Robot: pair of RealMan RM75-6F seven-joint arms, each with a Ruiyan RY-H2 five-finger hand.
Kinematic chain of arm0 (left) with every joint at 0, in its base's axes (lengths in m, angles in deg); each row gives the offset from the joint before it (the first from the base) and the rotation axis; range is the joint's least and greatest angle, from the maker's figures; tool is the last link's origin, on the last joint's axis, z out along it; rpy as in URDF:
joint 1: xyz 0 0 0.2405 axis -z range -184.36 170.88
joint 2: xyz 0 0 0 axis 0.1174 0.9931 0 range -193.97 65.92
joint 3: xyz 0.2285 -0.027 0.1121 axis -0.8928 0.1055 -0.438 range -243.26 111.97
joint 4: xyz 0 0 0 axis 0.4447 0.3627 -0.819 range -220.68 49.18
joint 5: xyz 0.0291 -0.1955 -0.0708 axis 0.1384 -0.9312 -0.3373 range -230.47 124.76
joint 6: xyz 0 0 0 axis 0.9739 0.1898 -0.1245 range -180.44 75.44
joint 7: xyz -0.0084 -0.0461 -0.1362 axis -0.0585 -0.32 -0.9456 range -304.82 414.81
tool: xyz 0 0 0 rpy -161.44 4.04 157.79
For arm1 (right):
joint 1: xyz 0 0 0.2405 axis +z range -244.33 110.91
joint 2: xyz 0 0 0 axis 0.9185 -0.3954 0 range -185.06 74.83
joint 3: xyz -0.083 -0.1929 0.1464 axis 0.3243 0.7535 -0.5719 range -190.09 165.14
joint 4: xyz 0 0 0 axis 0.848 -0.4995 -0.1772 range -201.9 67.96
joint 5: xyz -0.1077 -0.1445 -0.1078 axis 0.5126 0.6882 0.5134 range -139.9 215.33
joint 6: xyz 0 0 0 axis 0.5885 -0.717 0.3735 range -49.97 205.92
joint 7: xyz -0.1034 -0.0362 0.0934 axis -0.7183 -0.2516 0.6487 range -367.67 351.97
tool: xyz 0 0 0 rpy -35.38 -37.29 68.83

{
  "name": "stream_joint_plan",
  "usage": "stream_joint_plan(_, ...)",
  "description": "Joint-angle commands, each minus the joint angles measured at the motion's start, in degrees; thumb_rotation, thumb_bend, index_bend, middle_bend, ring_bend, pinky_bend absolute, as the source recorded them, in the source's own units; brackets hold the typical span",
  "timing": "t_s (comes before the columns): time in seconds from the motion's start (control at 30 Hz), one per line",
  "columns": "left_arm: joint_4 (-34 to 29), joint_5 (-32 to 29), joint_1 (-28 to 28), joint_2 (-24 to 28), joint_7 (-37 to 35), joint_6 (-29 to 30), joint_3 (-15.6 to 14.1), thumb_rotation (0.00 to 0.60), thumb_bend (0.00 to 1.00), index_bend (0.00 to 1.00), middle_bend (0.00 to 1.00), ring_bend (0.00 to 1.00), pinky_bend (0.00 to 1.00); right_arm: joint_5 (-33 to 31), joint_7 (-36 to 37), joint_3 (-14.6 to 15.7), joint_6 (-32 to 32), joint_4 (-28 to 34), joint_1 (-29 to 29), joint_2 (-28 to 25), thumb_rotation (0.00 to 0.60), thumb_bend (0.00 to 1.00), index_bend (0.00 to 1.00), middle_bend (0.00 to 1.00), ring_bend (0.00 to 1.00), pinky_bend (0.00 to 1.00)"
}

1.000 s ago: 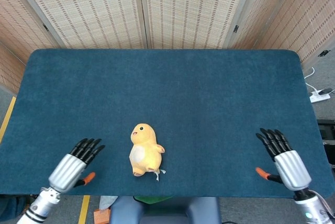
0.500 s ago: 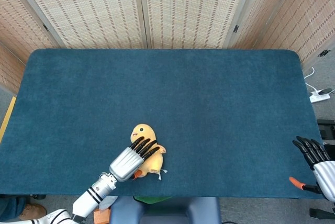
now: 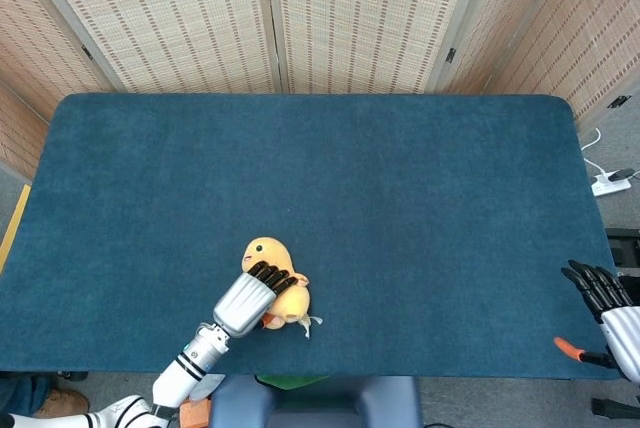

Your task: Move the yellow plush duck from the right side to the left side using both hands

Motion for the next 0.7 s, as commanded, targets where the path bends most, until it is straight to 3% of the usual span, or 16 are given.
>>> stream_joint_plan(0.03, 1.72, 5.91, -2.09, 2.25, -3.86, 8.02, -2.57, 0.600, 0.69, 0.74, 0.82, 0.69, 1.00, 0.63, -1.27, -0.04, 0.44, 1.31, 0.16, -0.38, 0.600, 0.07, 0.00, 0.00, 0.00, 0.00)
stream_joint_plan(0.23, 5.29, 13.43, -5.91, 10.77, -7.28, 19.15, -7.55, 0.600, 0.69, 0.74, 0.82, 0.69, 1.00, 2.03, -5.98, 0.34, 1.71, 6.00, 0.36, -1.41, 0.600, 0.08, 0.00, 0.00, 0.00, 0.00)
stream_joint_plan(0.37, 11.10, 12.48, -8.21, 14.24, -12.58, 23.66, -7.97, 0.600, 0.69, 0.74, 0.82, 0.69, 1.00, 2.80, -10.34, 0.45, 2.47, 10.23, 0.43, -2.08, 0.600, 0.09, 0.00, 0.00, 0.00, 0.00)
stream_joint_plan(0.53, 21.90, 8.64, -10.39, 15.11, -24.02, 25.12, -8.08, 0.600, 0.68, 0.73, 0.82, 0.69, 1.00, 4.24, -17.02, 0.38, 3.00, 16.56, 0.62, -2.89, 0.600, 0.09, 0.00, 0.00, 0.00, 0.00)
stream_joint_plan(0.7, 27.57, 7.97, -10.93, 14.27, -28.07, 25.54, -8.24, 0.600, 0.68, 0.73, 0.82, 0.69, 1.00, 4.79, -20.05, 0.47, 3.66, 19.00, 0.68, -2.95, 0.600, 0.09, 0.00, 0.00, 0.00, 0.00)
